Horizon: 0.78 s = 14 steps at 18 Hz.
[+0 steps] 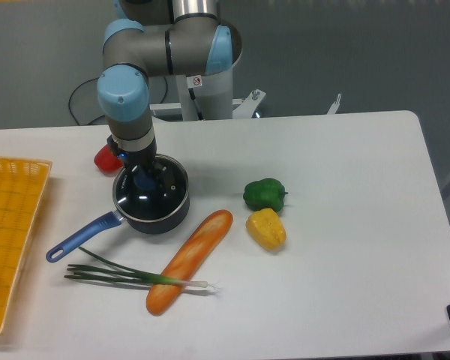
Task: Open the lid
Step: 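Close the gripper on the blue lid knob, then lift the glass lid up off the saucepan rim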
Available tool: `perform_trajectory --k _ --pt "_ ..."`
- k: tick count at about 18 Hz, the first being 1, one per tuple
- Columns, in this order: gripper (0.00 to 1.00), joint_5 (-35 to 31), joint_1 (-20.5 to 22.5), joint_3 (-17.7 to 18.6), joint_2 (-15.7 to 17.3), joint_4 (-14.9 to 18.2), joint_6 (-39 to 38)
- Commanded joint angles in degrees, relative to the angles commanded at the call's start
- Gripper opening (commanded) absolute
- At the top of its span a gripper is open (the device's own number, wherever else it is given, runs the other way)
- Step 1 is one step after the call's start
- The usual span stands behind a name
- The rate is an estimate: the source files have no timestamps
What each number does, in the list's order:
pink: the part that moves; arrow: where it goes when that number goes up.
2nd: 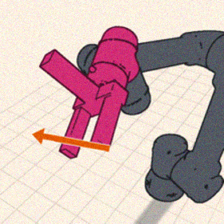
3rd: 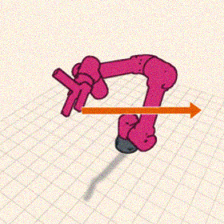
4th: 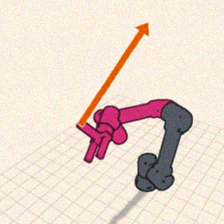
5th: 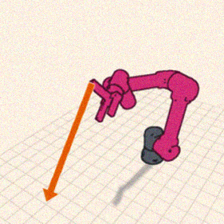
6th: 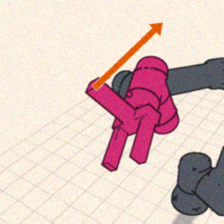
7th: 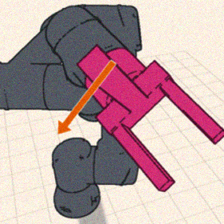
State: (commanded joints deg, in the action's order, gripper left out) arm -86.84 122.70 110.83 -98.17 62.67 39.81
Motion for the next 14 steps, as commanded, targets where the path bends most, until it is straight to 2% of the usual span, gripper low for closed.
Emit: perform_trajectory --k 2,7,14 --pt "0.98 0.09 0.0 -0.09 -0.09 0.0 -0.09" --pt "0.77 0.0 -0.09 -0.26 -0.26 0.09 -0.26" --pt "0.67 0.0 -0.09 -1.05 -0.35 0.18 -0.18"
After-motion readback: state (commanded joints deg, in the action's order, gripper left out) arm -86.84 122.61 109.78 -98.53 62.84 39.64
